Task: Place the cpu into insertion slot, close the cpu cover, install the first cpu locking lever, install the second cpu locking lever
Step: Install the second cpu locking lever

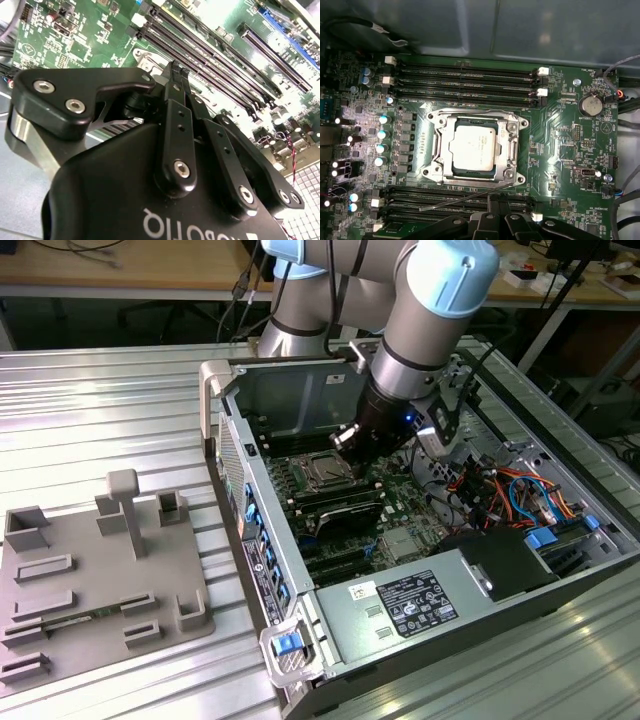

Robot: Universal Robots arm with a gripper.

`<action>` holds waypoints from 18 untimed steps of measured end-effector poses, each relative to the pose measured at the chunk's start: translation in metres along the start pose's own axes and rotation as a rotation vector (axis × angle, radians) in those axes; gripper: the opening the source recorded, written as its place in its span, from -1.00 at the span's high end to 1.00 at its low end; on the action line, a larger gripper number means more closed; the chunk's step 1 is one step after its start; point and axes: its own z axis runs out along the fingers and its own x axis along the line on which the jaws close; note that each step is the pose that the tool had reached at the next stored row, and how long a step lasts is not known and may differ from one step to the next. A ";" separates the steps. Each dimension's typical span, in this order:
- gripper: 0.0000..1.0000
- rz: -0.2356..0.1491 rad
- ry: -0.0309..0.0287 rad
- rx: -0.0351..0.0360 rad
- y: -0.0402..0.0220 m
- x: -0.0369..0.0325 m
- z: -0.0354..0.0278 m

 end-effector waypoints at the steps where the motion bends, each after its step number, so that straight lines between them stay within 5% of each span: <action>1: 0.79 0.000 -0.0001 -0.0001 0.0000 0.0015 0.0001; 6: 0.79 0.000 0.0005 -0.0002 0.0007 0.0140 0.0013; 12: 0.79 0.001 0.0221 -0.0017 0.0027 0.0288 0.0052; 18: 0.79 0.002 0.0339 -0.0026 0.0050 0.0382 0.0098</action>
